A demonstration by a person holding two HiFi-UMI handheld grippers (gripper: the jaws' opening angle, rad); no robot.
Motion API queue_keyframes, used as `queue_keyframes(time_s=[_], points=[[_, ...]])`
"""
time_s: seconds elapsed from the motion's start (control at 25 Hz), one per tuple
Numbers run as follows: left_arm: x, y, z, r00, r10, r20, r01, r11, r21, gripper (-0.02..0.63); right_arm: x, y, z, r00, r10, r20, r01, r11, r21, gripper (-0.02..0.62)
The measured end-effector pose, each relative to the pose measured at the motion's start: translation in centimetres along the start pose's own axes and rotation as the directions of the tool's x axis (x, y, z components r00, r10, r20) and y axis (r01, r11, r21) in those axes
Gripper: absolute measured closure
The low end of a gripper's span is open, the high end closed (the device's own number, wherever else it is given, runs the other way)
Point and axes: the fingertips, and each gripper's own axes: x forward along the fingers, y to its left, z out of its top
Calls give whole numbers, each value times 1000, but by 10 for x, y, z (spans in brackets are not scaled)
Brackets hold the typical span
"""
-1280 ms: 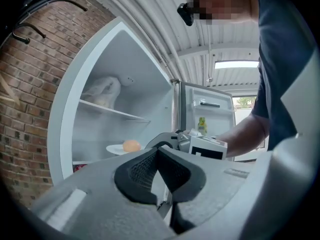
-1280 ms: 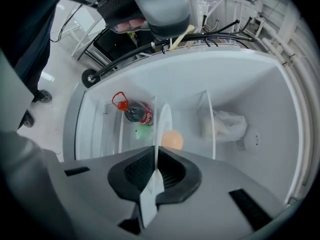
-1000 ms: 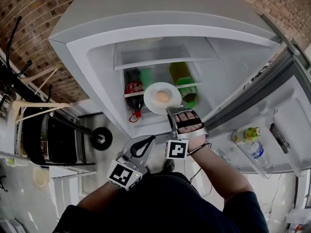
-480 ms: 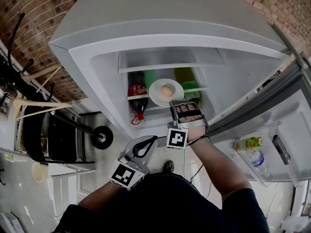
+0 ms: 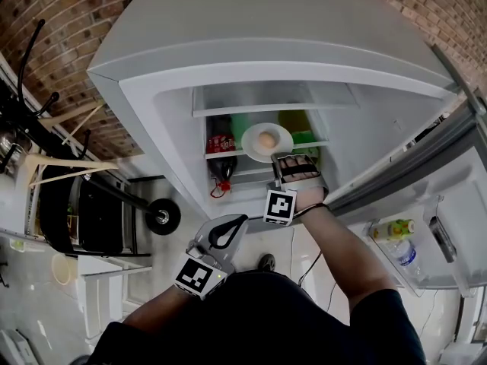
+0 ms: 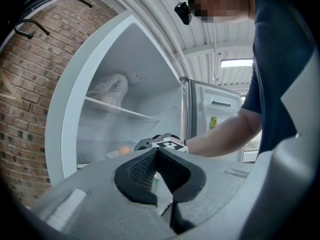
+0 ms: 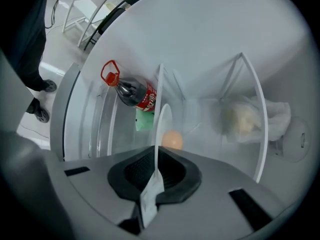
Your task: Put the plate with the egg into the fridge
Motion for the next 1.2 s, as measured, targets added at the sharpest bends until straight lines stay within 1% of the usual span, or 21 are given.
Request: queue_keyframes(time_s=[0.12, 0.36, 0.68, 1.08, 1.2], points=[[2, -2, -2, 1000, -9, -5, 9, 1000, 4, 601, 7, -2, -4, 1000, 5, -17, -5, 1000, -18, 577], [3, -2, -3, 1000, -14, -12, 14, 1000, 1, 601, 19, -5, -4, 999, 38, -15, -38, 999, -6, 575], [6, -3, -3, 1000, -14, -14, 14, 1000, 12, 601, 26, 4, -6, 988, 156, -8, -156, 988, 0, 551], [6, -3, -4, 1000, -10, -24, 11, 1000, 22, 601, 37, 9, -4, 979, 202, -16, -202, 979, 3, 537], [6, -3, -5, 1000, -4, -27, 4, 1000, 12, 601, 39, 8, -3, 978, 209, -9, -209, 978, 15, 534]])
